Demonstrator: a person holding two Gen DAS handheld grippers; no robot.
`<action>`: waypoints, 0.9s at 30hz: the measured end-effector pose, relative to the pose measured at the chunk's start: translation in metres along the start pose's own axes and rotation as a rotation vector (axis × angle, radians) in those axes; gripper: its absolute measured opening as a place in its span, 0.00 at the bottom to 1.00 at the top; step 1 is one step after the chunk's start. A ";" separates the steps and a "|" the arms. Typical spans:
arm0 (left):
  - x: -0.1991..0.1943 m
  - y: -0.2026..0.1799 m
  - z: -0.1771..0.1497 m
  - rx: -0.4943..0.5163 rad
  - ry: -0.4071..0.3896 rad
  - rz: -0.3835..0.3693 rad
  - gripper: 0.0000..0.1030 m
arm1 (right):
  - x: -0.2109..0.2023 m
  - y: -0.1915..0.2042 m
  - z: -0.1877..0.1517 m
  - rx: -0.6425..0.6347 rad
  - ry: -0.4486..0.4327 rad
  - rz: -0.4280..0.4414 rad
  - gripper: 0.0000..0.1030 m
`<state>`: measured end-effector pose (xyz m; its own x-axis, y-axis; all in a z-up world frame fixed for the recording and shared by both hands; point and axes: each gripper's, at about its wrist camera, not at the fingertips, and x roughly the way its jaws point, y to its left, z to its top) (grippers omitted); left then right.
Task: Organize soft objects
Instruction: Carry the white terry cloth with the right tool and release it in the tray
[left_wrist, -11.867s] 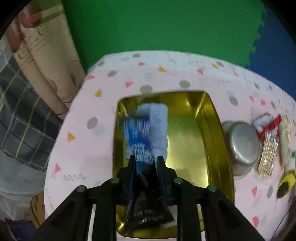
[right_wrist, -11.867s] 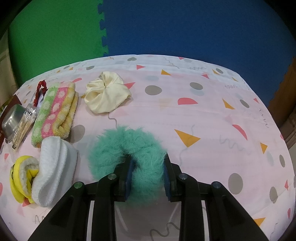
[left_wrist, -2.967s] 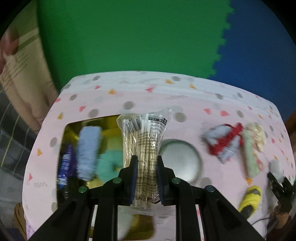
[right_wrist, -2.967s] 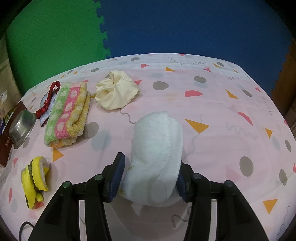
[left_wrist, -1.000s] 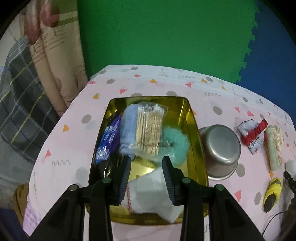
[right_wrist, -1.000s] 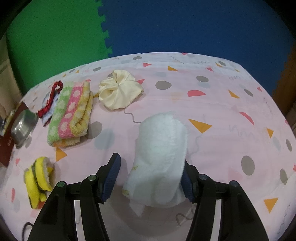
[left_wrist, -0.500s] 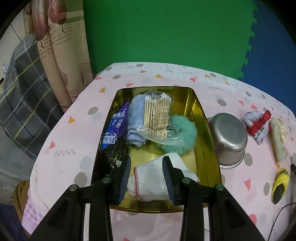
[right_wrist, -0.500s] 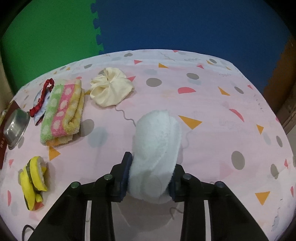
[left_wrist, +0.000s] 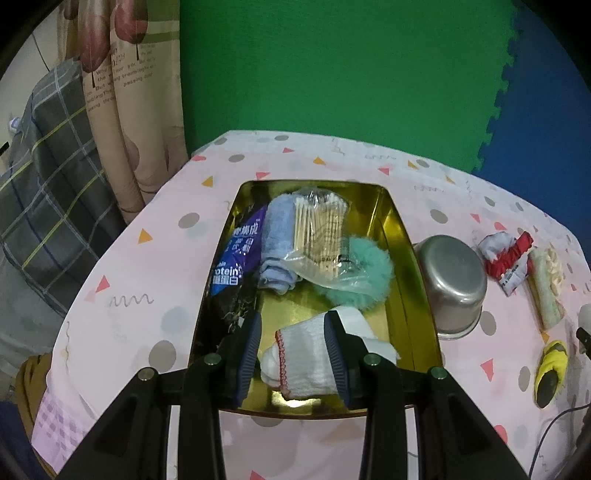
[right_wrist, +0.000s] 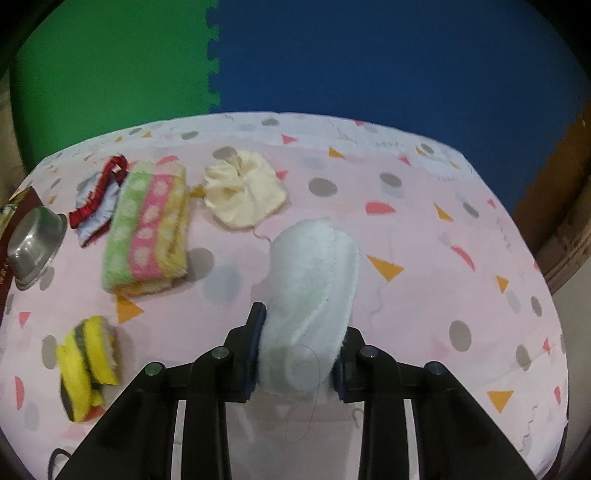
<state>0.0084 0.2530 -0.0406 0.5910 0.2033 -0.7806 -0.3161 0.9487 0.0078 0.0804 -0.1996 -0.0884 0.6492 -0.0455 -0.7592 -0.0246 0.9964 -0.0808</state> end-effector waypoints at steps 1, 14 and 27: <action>-0.002 0.000 0.000 0.000 -0.010 -0.010 0.35 | -0.003 0.003 0.002 -0.004 -0.005 0.004 0.28; -0.018 0.006 0.006 -0.014 -0.094 -0.071 0.35 | -0.047 0.073 0.032 -0.106 -0.088 0.165 0.28; -0.021 0.041 0.011 -0.107 -0.099 0.001 0.35 | -0.068 0.199 0.041 -0.297 -0.097 0.421 0.28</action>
<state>-0.0092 0.2897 -0.0171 0.6591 0.2322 -0.7153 -0.3908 0.9184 -0.0620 0.0624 0.0047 -0.0262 0.6038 0.3757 -0.7030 -0.5040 0.8632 0.0284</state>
